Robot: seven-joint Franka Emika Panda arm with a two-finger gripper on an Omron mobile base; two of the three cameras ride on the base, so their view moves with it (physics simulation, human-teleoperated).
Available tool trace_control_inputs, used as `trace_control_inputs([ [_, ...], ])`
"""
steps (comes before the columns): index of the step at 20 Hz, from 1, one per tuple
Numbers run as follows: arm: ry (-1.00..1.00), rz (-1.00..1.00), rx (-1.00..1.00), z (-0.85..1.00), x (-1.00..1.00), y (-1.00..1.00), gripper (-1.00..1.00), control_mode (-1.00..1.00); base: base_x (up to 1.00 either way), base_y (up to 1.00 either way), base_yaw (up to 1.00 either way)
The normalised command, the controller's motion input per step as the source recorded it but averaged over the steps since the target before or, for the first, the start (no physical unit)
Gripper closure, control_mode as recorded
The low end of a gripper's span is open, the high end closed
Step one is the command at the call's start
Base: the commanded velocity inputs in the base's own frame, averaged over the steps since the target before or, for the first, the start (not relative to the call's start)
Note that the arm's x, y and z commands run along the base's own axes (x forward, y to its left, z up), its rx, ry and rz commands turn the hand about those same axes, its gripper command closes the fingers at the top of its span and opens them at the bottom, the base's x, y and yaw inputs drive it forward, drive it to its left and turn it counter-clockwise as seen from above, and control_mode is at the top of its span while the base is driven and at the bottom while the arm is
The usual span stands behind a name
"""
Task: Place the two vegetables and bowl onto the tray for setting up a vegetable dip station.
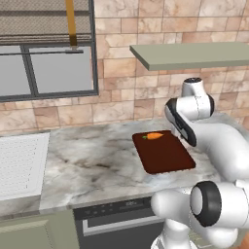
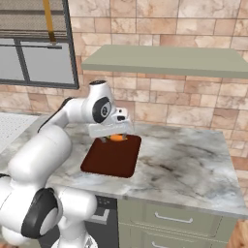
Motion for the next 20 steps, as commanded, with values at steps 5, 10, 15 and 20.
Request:
trace_control_inputs([
  [5,-0.08,-0.24,0.11,0.02,-0.48,0.0,-1.0,-1.0,0.0,0.0,0.0],
  [10,-0.04,-0.2,0.05,0.05,-0.23,0.0,-1.0,-1.0,0.0,0.0,0.0],
  [15,-0.04,-0.07,0.03,0.02,-0.06,0.0,-1.0,-1.0,0.0,0.0,0.0],
  [20,-0.11,0.0,0.0,0.0,-0.15,0.07,-1.0,-1.0,0.0,0.0,0.0],
])
